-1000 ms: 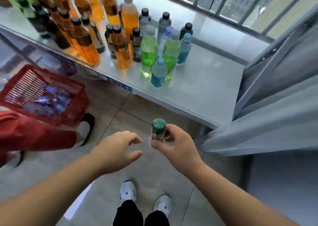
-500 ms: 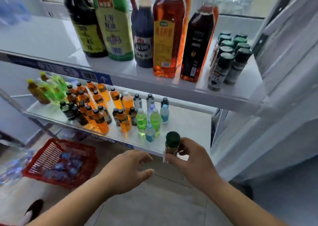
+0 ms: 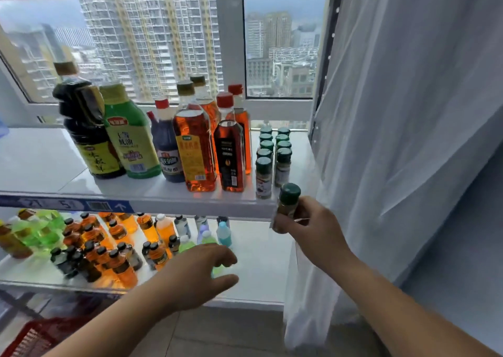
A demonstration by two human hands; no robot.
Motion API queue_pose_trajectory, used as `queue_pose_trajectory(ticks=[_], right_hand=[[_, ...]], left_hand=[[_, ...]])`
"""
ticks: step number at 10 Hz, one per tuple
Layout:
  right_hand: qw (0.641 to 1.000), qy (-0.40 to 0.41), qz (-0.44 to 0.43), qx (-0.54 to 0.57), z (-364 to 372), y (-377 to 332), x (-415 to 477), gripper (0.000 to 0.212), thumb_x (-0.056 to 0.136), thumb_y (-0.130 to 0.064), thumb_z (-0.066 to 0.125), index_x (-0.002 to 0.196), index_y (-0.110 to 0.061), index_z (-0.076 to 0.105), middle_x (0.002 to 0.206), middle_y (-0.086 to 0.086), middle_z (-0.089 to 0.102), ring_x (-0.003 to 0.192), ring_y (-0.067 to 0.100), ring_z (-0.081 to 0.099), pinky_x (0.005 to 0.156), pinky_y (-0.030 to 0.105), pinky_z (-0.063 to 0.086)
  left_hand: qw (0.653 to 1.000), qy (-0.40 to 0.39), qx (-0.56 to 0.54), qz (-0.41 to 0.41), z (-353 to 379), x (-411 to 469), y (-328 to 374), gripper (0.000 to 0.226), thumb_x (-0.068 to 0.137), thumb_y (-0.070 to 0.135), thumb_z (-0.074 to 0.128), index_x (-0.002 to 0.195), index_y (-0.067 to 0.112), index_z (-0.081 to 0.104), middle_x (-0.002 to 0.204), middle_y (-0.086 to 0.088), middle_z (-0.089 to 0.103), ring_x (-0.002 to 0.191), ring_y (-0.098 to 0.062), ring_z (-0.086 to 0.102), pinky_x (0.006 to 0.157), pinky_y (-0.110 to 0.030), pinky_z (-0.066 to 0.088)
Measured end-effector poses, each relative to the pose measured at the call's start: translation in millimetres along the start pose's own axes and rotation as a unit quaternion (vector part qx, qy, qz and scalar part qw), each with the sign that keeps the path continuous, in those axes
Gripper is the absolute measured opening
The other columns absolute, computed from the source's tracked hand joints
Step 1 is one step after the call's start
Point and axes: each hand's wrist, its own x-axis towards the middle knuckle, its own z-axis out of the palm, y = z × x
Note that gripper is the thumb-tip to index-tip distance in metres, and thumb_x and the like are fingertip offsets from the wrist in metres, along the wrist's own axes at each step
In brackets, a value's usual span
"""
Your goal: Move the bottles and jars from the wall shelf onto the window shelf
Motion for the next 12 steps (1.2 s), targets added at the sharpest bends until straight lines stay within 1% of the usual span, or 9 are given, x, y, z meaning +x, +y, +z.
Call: queue_pose_trajectory(ticks=[1, 2, 3, 5, 7, 9, 10, 11, 12], right_hand=[[0.999, 0.035, 0.020, -0.007, -6, -3, 19, 0.013, 0.086, -0.031, 0.080, 0.091, -0.028, 0.069, 0.083, -0.012, 0.076, 0.080, 0.006, 0.071, 0.074, 0.030, 0.057], [0.997, 0.058, 0.034, -0.022, -3, -2, 38, 0.015, 0.087, -0.032, 0.080, 0.095, -0.027, 0.069, 0.088, -0.010, 0.075, 0.084, 0.008, 0.070, 0.075, 0.031, 0.057], [0.995, 0.079, 0.051, -0.034, 3, 0, 54, 0.016, 0.088, -0.032, 0.078, 0.100, -0.026, 0.069, 0.092, -0.010, 0.075, 0.087, 0.010, 0.070, 0.077, 0.033, 0.058], [0.987, 0.096, 0.104, -0.077, 22, 9, 72, 0.014, 0.086, -0.028, 0.077, 0.095, -0.024, 0.067, 0.088, -0.008, 0.073, 0.085, 0.015, 0.069, 0.076, 0.038, 0.055], [0.977, 0.135, 0.127, -0.108, 37, 6, 86, 0.019, 0.086, -0.027, 0.079, 0.101, -0.022, 0.067, 0.092, -0.009, 0.072, 0.086, 0.011, 0.066, 0.066, 0.029, 0.047], [0.965, 0.174, 0.158, -0.115, 47, 7, 86, 0.032, 0.086, -0.034, 0.081, 0.112, -0.025, 0.064, 0.103, -0.008, 0.072, 0.097, 0.016, 0.067, 0.080, 0.035, 0.053], [0.963, 0.179, 0.166, -0.113, 49, 5, 81, 0.039, 0.086, -0.035, 0.081, 0.119, -0.023, 0.064, 0.110, -0.006, 0.072, 0.101, 0.017, 0.067, 0.086, 0.037, 0.054], [0.963, 0.182, 0.160, -0.117, 49, 1, 76, 0.045, 0.087, -0.034, 0.081, 0.125, -0.018, 0.062, 0.117, -0.002, 0.070, 0.105, 0.017, 0.066, 0.089, 0.035, 0.053], [0.957, 0.187, 0.166, -0.145, 51, -5, 70, 0.051, 0.091, -0.037, 0.077, 0.133, -0.014, 0.059, 0.120, -0.001, 0.067, 0.109, 0.018, 0.064, 0.091, 0.033, 0.050]], left_hand=[[1.000, -0.005, -0.005, 0.023, -9, 21, 4, 0.033, 0.092, 0.061, 0.063, 0.122, 0.046, 0.059, 0.112, 0.031, 0.059, 0.104, 0.011, 0.055, 0.094, -0.017, 0.049], [0.998, -0.002, 0.000, 0.055, -23, 44, 6, 0.032, 0.093, 0.057, 0.065, 0.121, 0.044, 0.060, 0.113, 0.028, 0.060, 0.106, 0.005, 0.057, 0.095, -0.018, 0.049], [0.997, -0.009, -0.006, 0.075, -34, 63, 2, 0.033, 0.093, 0.055, 0.066, 0.123, 0.042, 0.060, 0.114, 0.027, 0.060, 0.106, 0.004, 0.057, 0.092, -0.015, 0.049], [0.994, -0.023, -0.008, 0.103, -46, 80, -32, 0.036, 0.092, 0.057, 0.065, 0.124, 0.041, 0.061, 0.117, 0.027, 0.061, 0.106, 0.005, 0.058, 0.092, -0.016, 0.049], [0.991, -0.038, -0.001, 0.126, -56, 88, -72, 0.036, 0.091, 0.057, 0.066, 0.122, 0.039, 0.063, 0.116, 0.024, 0.064, 0.105, 0.005, 0.059, 0.092, -0.018, 0.050], [0.986, -0.040, -0.003, 0.163, -55, 89, -91, 0.035, 0.090, 0.058, 0.066, 0.119, 0.040, 0.063, 0.115, 0.024, 0.062, 0.105, 0.003, 0.058, 0.092, -0.020, 0.050], [0.984, -0.044, -0.010, 0.172, -56, 88, -96, 0.035, 0.089, 0.059, 0.066, 0.119, 0.041, 0.062, 0.115, 0.024, 0.062, 0.105, 0.002, 0.058, 0.093, -0.021, 0.051], [0.984, -0.047, -0.013, 0.170, -59, 88, -101, 0.036, 0.090, 0.059, 0.066, 0.121, 0.041, 0.063, 0.117, 0.024, 0.064, 0.106, 0.003, 0.059, 0.092, -0.020, 0.051], [0.986, -0.040, -0.013, 0.163, -60, 87, -106, 0.035, 0.090, 0.060, 0.065, 0.120, 0.041, 0.063, 0.115, 0.025, 0.064, 0.105, 0.003, 0.060, 0.092, -0.020, 0.052]])
